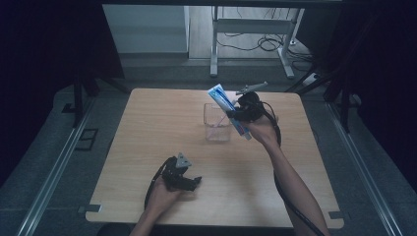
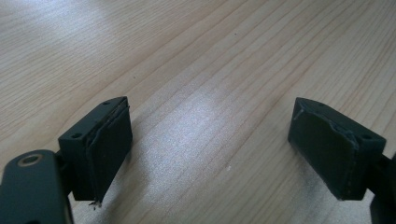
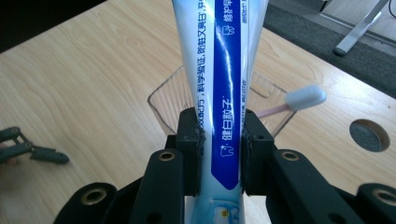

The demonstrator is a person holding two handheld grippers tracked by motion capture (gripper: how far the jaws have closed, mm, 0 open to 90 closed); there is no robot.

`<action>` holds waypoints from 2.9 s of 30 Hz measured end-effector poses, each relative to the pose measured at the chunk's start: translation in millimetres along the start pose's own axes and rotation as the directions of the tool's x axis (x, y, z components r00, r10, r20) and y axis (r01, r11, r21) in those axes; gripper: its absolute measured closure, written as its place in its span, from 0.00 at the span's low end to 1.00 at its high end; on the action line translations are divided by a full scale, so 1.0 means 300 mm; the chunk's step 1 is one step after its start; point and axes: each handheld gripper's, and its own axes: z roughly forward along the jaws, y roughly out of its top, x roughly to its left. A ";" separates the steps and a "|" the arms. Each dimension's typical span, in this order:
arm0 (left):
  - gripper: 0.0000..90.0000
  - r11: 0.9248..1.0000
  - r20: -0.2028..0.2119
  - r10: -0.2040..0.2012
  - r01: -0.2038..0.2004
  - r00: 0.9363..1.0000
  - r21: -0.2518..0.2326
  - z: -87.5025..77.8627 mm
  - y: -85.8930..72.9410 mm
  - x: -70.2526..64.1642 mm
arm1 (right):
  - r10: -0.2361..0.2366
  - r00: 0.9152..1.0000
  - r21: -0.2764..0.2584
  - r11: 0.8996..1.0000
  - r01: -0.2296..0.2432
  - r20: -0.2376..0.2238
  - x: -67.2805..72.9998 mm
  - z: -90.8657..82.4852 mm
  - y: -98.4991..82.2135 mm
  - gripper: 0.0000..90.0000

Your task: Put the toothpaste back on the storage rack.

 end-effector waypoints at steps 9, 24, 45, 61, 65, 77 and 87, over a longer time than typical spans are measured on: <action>0.15 1.000 0.000 0.000 0.000 1.000 0.000 0.000 0.000 0.000 | 0.008 1.000 -0.017 1.000 -0.008 0.005 -0.010 0.031 0.041 0.81; 0.15 1.000 0.000 0.000 0.000 1.000 0.000 0.000 0.000 0.000 | 0.016 1.000 -0.037 0.999 -0.016 0.005 -0.019 0.084 0.095 0.81; 0.15 1.000 0.000 0.006 -0.006 1.000 0.004 -0.001 0.000 0.001 | 0.015 1.000 -0.055 0.998 -0.015 0.003 -0.027 0.171 0.165 0.81; 0.15 1.000 0.000 -0.001 0.001 1.000 -0.001 0.000 0.000 0.000 | 0.012 1.000 -0.068 0.998 -0.011 0.016 -0.037 0.227 0.183 0.81; 0.15 1.000 0.000 0.000 0.000 1.000 0.000 0.000 0.000 0.000 | 0.015 1.000 -0.070 0.997 -0.014 0.017 -0.042 0.241 0.177 0.81; 0.15 1.000 0.001 0.000 0.000 1.000 0.004 -0.001 0.000 0.000 | 0.004 1.000 -0.064 0.998 -0.002 0.017 -0.044 0.284 0.145 0.81; 0.15 1.000 0.001 0.002 -0.002 1.000 0.004 -0.001 0.000 0.000 | -0.007 1.000 -0.062 0.998 0.008 0.011 -0.044 0.306 0.114 0.81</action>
